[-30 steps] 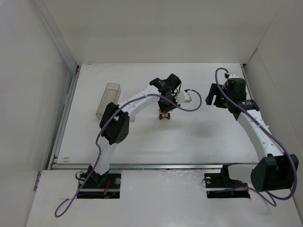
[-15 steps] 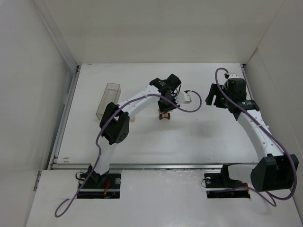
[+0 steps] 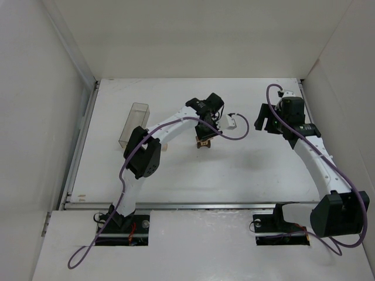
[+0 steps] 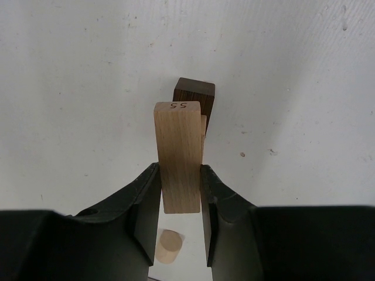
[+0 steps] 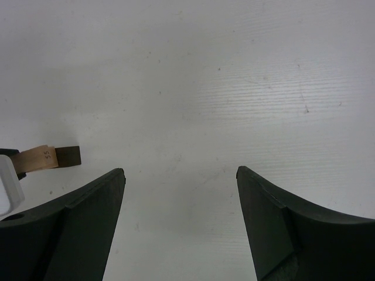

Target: Build the wood block tower

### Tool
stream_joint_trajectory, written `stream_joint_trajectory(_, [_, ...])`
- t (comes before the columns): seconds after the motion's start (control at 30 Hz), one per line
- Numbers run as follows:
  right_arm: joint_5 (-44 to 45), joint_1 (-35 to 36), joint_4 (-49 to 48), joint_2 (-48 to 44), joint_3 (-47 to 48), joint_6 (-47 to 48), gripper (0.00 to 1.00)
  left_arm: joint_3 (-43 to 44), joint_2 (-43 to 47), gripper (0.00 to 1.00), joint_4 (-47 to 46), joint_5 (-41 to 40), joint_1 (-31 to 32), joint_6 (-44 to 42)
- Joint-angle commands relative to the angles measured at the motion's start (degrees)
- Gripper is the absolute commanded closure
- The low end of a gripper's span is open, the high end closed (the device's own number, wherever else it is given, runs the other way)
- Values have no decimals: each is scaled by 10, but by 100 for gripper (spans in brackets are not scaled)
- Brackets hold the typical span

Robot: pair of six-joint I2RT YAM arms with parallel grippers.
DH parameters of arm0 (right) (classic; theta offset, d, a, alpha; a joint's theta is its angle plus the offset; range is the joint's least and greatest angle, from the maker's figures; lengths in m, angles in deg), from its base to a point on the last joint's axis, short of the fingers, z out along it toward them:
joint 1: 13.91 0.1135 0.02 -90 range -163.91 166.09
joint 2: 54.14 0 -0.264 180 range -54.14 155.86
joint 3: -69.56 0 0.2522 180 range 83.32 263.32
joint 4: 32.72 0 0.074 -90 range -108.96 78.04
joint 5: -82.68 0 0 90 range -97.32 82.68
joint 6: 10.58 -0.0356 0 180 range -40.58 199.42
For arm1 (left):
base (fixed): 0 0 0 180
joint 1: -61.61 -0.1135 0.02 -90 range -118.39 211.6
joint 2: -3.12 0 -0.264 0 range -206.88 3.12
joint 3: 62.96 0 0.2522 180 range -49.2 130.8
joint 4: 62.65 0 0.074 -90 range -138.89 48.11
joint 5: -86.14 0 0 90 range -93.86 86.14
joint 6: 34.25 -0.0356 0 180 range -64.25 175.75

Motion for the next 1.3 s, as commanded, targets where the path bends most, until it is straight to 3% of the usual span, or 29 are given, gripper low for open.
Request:
stream_joint_trajectory(0.0, [-6,-8,-26,-16,-1,7,18,-8,6,100,-1,0,2,6])
stream_joint_trajectory(0.33, [-6,-8,-26,-16,-1,12,18,-8,0,100,-1,0,2,6])
stream_joint_trajectory(0.53, [-6,-8,-26,-16,-1,12,18,-8,0,79,-1,0,2,6])
stream_joint_trajectory(0.77, [-12,-8,-26,-16,-1,12,18,-8,0,62,4,-5,2,6])
stream_joint_trajectory(0.93, [-12,-8,-32,-16,-1,12,18,4,0,42,4,-5,2,6])
stream_joint_trajectory(1.07, [-12,-8,-32,-16,-1,12,18,20,11,36,4,-5,2,6])
stream_joint_trajectory(1.27, [-44,-8,-32,-16,-1,24,18,14,22,36,18,-16,-4,-6])
